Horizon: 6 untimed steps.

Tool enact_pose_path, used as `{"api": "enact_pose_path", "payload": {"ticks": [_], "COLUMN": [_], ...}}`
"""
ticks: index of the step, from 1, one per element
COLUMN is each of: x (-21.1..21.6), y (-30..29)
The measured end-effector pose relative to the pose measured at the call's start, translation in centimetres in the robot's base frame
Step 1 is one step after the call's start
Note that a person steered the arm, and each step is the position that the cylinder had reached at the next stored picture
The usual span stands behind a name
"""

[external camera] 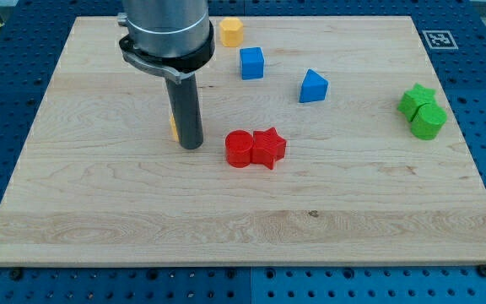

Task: Separate the red blocks

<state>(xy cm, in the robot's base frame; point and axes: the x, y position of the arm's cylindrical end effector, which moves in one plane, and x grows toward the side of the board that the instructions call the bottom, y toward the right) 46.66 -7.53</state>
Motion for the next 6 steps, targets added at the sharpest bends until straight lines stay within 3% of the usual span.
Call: {"api": "enact_pose_path", "payload": {"ticks": [4,6], "x": [0.0,2.9], "y": [11.9,14.5]}}
